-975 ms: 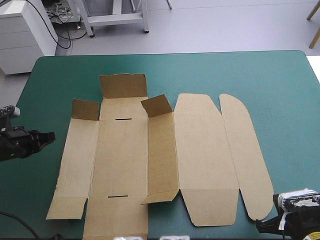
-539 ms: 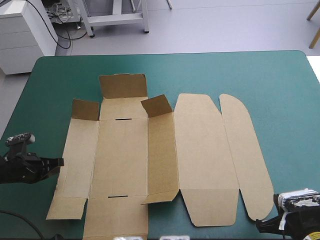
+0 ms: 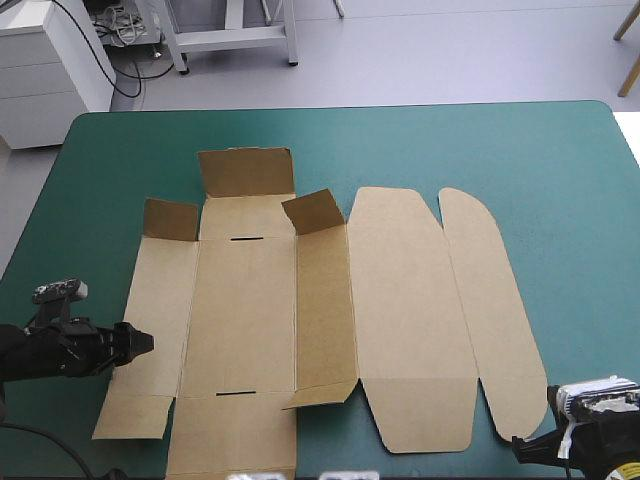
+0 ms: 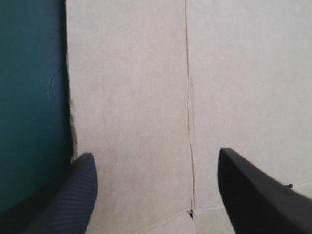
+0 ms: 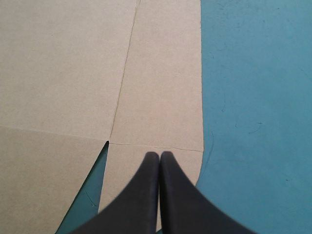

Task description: Fold the box

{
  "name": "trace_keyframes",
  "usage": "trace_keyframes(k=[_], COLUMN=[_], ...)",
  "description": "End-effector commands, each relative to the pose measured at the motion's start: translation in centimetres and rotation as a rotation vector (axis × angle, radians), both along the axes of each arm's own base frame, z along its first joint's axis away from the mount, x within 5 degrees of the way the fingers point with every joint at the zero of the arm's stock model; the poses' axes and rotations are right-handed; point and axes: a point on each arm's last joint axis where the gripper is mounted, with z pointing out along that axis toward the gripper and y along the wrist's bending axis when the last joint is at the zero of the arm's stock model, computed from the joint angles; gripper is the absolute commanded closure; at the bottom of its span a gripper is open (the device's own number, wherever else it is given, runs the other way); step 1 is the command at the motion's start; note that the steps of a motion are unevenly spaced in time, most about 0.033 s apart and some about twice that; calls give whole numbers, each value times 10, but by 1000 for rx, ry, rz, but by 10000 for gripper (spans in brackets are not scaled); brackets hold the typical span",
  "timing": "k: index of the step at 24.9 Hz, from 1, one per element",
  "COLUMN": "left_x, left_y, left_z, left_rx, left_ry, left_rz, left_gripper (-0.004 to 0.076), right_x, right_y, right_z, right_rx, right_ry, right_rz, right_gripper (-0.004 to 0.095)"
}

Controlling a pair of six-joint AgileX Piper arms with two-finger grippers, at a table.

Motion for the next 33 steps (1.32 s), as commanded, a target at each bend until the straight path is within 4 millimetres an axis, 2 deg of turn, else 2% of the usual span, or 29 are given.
trace_keyframes(k=[1,14,17,18,19,21,23,33], left_x=[4,2,-2,-3,-4,-4,-4,-3], left_y=[-2,-9,-14,-16,-18,-23,-25,-30], left_z=[10,10,1,-2,-3,-3,-3,-3], left_rx=[-29,-114,-141,-146,-150,-164,-166,-161], left_ry=[-59,-43,-5,4,10,21,24,25], left_rz=[24,24,6,1,-11,-48,-67,-99], left_gripper=[197,198,209,251,329,568,715,731], right_x=[3,3,3,3,3,3,3,3], right_y=[-1,-1,-1,-1,-1,-1,-1,-1], right_z=[12,12,12,12,12,12,12,12], right_rx=[-2,-4,-4,-4,-4,-4,-4,-4], right_ry=[-76,-76,-76,-76,-76,-76,-76,-76], right_rz=[-6,-7,-7,-7,-7,-7,-7,-7], right_gripper=[929,929,929,929,929,929,929,929])
